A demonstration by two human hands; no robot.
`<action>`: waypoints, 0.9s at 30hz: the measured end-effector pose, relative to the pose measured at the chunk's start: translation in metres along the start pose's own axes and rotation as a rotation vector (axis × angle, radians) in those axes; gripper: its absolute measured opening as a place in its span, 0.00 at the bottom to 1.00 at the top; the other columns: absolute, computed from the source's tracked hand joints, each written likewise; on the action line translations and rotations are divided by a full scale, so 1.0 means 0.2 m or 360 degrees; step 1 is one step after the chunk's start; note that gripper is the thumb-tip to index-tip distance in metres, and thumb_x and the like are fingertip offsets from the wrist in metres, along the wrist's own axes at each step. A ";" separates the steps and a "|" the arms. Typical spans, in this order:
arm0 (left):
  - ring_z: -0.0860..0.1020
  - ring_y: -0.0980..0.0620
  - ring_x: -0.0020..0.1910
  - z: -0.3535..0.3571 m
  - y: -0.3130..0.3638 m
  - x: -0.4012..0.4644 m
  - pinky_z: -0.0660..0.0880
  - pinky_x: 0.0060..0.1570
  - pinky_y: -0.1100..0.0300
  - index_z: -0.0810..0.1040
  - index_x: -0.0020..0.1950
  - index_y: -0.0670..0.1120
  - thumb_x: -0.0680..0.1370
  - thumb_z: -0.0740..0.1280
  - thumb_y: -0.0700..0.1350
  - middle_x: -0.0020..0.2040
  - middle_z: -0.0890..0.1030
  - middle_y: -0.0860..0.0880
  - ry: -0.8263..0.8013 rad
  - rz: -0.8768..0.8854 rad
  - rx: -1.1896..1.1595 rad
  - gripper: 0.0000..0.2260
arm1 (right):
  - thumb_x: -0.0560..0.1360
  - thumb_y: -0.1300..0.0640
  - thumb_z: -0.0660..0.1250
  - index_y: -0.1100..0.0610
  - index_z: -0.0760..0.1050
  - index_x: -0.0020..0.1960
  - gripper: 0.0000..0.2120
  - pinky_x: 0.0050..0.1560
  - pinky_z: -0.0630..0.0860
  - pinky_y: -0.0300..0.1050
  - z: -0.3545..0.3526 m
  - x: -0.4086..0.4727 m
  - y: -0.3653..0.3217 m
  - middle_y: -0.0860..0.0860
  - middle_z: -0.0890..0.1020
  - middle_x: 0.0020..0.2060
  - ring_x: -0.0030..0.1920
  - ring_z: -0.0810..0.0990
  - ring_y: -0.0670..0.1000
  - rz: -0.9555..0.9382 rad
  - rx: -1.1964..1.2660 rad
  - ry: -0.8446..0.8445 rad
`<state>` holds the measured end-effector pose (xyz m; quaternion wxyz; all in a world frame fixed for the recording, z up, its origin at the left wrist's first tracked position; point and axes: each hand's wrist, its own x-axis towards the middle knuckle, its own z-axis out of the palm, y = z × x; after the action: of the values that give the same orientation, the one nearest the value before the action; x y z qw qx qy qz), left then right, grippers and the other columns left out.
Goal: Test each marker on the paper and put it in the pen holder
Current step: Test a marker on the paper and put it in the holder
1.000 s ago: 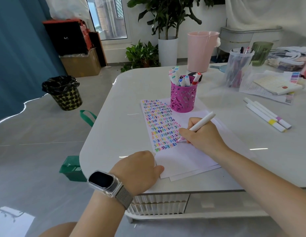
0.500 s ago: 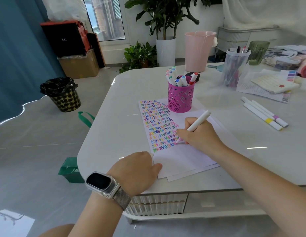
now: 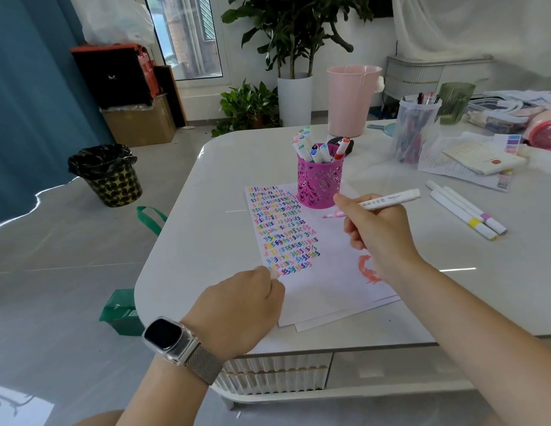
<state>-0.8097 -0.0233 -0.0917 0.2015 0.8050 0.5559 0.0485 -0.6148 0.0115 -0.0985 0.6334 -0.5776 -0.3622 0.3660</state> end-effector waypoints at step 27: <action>0.78 0.57 0.33 -0.04 0.06 0.00 0.76 0.38 0.62 0.74 0.49 0.56 0.79 0.61 0.49 0.38 0.81 0.59 0.0471 0.0211 -0.0470 0.04 | 0.75 0.62 0.67 0.59 0.66 0.31 0.16 0.21 0.66 0.37 0.06 -0.19 -0.11 0.53 0.77 0.22 0.20 0.70 0.49 0.0041 0.0024 -0.0665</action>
<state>-0.8010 -0.0246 -0.0787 0.2296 0.7857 0.5121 0.2601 -0.6427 -0.0176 -0.0764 0.5441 -0.4890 -0.4755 0.4887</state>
